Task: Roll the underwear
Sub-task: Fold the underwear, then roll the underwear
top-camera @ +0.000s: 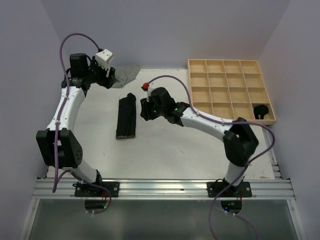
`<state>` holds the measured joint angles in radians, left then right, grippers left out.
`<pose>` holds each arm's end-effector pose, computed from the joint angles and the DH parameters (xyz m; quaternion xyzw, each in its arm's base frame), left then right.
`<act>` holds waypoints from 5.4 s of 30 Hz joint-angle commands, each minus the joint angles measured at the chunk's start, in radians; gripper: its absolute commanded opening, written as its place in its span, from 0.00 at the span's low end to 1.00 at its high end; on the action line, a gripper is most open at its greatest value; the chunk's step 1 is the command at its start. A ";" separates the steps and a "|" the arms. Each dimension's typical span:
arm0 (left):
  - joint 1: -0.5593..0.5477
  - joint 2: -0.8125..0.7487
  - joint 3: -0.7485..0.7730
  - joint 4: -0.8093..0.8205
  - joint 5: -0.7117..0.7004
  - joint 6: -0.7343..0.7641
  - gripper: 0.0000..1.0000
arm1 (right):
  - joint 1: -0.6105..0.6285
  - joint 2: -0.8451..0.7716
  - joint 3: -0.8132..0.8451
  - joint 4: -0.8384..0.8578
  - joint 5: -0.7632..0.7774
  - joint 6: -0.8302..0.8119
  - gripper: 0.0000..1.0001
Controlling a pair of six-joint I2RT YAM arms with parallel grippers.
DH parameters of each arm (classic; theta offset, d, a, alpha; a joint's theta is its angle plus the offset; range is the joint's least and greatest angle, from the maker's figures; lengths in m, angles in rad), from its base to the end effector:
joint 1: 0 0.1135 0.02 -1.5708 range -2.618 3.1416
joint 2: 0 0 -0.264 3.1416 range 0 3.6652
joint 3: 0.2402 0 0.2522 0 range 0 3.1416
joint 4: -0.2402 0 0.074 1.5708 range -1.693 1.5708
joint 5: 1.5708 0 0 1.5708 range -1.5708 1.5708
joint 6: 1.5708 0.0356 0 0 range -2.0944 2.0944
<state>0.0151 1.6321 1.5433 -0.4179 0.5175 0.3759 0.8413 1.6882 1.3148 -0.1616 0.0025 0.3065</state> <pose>0.3775 -0.0119 0.3641 0.2772 0.7963 -0.1210 0.5239 0.2634 0.2945 0.2863 -0.2290 0.8381 0.2679 0.4163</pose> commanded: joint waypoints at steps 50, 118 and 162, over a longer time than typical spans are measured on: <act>0.023 -0.197 -0.592 -0.440 -0.099 0.380 0.57 | 0.206 0.410 -0.046 0.505 -0.114 0.628 0.30; -0.219 -0.153 -0.612 -0.190 -0.424 0.054 0.30 | 0.131 0.511 -0.066 0.539 -0.090 0.769 0.34; -0.248 -0.120 -0.568 -0.189 -0.335 0.041 0.00 | 0.131 0.528 -0.100 0.573 -0.110 0.787 0.30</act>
<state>-0.2256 1.5581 0.9260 -0.6235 0.1585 0.4294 0.9691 2.1876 1.2385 0.4458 -0.1097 1.0973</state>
